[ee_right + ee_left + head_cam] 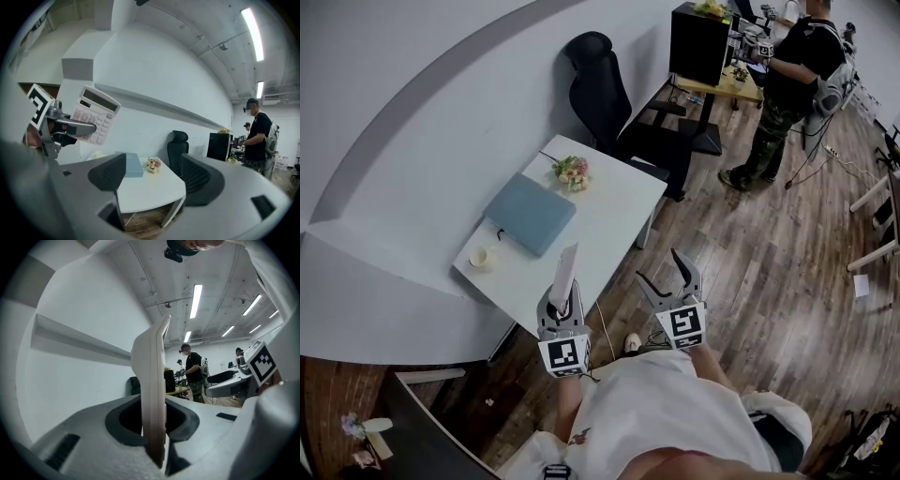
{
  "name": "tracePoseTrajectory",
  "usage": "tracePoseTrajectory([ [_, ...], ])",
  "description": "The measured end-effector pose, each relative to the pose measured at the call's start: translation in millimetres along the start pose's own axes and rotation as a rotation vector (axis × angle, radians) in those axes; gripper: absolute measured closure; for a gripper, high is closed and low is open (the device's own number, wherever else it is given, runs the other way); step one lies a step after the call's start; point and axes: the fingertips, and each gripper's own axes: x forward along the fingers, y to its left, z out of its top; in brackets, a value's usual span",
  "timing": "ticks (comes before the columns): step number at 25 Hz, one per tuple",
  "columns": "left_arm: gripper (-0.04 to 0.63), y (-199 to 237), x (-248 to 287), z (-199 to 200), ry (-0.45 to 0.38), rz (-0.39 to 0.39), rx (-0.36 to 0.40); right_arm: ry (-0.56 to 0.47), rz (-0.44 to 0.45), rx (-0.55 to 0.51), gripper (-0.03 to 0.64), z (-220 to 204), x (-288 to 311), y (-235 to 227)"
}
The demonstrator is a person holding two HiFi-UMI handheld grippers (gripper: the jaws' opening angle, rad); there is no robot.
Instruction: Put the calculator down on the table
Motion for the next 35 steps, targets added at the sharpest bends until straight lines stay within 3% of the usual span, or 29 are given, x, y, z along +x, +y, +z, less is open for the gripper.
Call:
tracePoseTrajectory([
  [13,0.528,9,23,-6,0.026,0.039,0.009,0.009,0.046,0.014,0.247,-8,34,-10],
  [21,0.528,25,49,-27,0.081,0.028,-0.018,0.027,0.027,0.017,0.247,-7,62,-19],
  [35,0.528,70,122,-19,0.035,-0.012,-0.021,0.045,-0.015,-0.007,0.249,6,137,-38],
])
